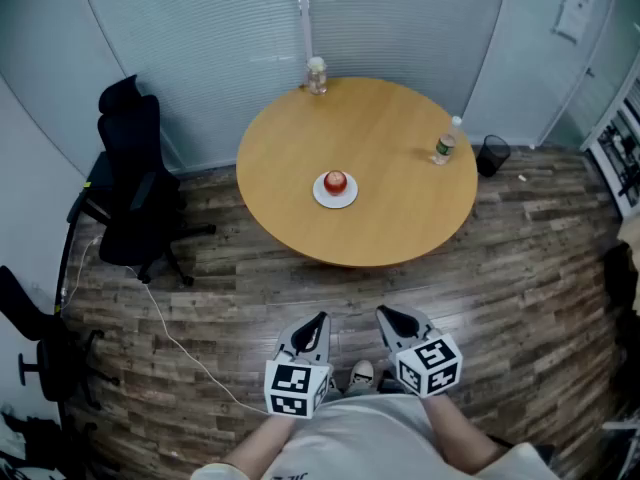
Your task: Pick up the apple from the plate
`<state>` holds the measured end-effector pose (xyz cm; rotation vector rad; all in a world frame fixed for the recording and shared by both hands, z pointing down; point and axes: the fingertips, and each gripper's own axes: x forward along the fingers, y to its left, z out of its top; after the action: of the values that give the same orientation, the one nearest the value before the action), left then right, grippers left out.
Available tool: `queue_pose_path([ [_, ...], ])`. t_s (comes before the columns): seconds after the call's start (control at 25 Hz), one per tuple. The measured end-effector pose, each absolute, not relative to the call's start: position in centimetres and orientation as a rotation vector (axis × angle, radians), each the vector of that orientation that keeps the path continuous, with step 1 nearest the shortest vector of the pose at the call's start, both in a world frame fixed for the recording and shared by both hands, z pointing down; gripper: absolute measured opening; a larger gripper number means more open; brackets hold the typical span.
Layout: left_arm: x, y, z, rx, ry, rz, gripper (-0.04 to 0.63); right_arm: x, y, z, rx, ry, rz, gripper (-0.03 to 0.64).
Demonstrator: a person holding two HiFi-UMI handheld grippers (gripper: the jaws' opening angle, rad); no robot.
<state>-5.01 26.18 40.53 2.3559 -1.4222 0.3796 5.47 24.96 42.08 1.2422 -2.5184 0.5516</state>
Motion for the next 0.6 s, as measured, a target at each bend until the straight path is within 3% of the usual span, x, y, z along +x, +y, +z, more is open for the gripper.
queue_pose_path([
  [0.6, -7.1, 26.3, 40.2, 2.393, -1.385, 0.353, 0.003, 4.0, 24.8, 41.5, 1.322, -2.506, 0.571, 0.032],
])
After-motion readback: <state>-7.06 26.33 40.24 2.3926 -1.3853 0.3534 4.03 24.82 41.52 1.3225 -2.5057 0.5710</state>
